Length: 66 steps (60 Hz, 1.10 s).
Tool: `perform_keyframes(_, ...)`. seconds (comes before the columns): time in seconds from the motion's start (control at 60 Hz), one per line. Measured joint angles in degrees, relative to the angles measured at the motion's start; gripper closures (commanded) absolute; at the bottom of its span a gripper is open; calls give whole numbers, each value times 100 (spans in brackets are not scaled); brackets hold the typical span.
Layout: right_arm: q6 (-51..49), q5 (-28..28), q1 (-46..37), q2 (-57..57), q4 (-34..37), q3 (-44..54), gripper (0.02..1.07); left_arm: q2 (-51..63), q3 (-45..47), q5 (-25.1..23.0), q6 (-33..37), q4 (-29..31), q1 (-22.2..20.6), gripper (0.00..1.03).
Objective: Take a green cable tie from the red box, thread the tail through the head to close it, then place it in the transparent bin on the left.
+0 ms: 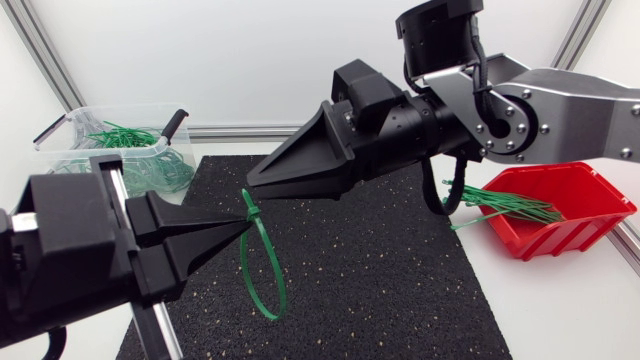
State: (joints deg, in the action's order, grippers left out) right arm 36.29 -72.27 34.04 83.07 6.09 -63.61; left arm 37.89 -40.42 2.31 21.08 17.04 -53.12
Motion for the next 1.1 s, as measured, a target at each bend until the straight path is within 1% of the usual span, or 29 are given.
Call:
perform_keyframes(0.167,-70,0,153,0,70,4,66,2,0,0,0,-13,0,100)
perform_keyframes(0.283,-151,0,223,0,184,11,80,2,0,37,0,-15,0,100)
perform_keyframes(0.333,-210,4,229,0,188,17,83,2,0,42,0,-17,-4,100)
perform_keyframes(0.417,-251,7,227,0,190,59,83,2,0,81,0,-35,-35,100)
perform_keyframes(0.433,-251,7,227,0,192,68,84,2,0,83,0,-33,-44,100)
perform_keyframes(0.467,-256,7,229,0,214,76,89,2,0,103,0,-33,-70,100)
perform_keyframes(0.5,-282,9,229,0,243,81,93,2,0,122,0,-33,-98,100)
perform_keyframes(0.617,-341,9,229,-2,291,92,94,2,0,164,0,-33,-164,100)
perform_keyframes(0.65,-339,9,229,-7,295,96,98,4,4,199,0,-33,-195,100)
perform_keyframes(0.7,-345,31,229,-13,295,98,101,2,15,254,0,-33,-249,100)
perform_keyframes(0.817,-356,31,229,-33,310,103,101,4,33,289,-2,-35,-332,100)
perform_keyframes(1.1,-380,96,223,-57,446,107,101,11,74,664,-9,-39,-660,100)
